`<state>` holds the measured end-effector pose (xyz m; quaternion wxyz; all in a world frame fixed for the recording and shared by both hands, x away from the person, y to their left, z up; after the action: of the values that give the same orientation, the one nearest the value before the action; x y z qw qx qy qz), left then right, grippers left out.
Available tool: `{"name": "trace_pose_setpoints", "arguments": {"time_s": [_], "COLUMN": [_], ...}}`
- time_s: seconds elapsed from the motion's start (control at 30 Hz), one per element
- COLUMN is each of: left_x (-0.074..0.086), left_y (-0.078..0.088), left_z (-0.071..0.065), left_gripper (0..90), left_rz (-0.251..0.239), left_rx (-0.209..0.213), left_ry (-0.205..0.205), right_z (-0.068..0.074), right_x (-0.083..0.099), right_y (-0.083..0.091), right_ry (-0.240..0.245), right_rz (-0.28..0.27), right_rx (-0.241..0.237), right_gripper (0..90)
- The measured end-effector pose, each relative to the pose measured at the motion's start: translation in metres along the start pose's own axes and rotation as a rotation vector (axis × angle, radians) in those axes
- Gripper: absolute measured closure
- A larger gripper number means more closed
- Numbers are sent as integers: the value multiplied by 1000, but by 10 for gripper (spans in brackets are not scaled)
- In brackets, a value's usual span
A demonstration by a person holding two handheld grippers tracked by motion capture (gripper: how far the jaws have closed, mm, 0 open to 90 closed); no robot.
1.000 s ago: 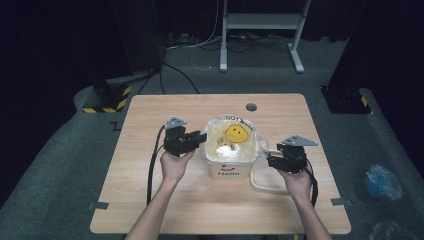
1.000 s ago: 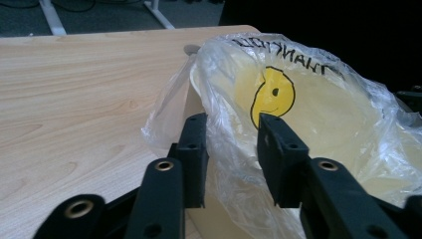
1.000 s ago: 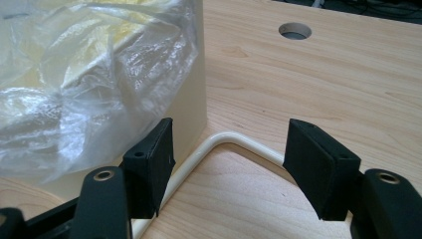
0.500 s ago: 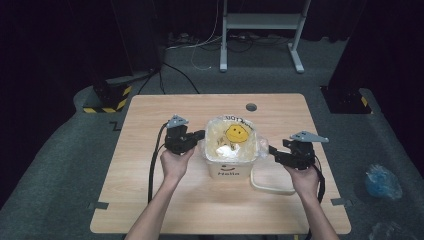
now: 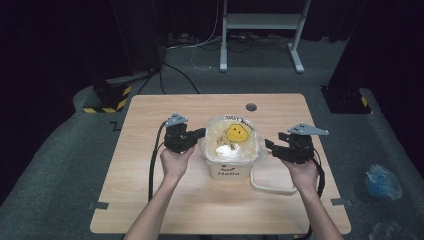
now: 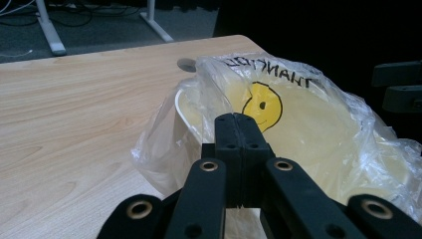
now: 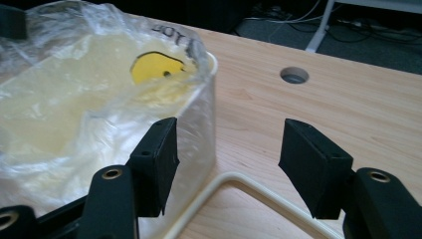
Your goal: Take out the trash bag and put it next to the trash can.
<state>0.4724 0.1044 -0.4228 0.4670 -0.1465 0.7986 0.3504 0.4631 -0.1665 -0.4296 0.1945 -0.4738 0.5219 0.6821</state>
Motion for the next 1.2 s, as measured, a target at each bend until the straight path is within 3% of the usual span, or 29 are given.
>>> {"name": "trace_pose_setpoints", "arguments": {"time_s": [0.37, 0.83, 1.0, 1.2], "left_x": [2, 1, 1, 2], "left_y": [-1, -3, -6, -9], "left_z": [0, -6, -10, -10], "left_gripper": [893, 891, 847, 767], "left_rz": [9, 2, 4, 13], "left_rx": [1, 27, 45, 44], "left_ry": [-3, -5, -2, -3], "right_z": [28, 35, 39, 40], "right_x": [-9, -11, -14, -19], "right_y": [-13, -18, -19, -18], "right_ry": [30, 102, 110, 66], "right_rz": [22, 32, 32, 12], "right_rx": [-93, -109, -112, -122], "right_gripper": [517, 897, 886, 667]}}
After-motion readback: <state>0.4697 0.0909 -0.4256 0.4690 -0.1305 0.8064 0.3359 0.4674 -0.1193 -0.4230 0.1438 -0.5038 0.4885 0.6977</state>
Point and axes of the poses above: each handheld gripper's, and its own axes: y roughly backward along the jaws, x roughly out of its underside, z roughly to its left, the point moved 8 cm from there along -y, roughly forward along the jaws, and after that the axes turned 7 degrees about x, right-handed, at the moved point
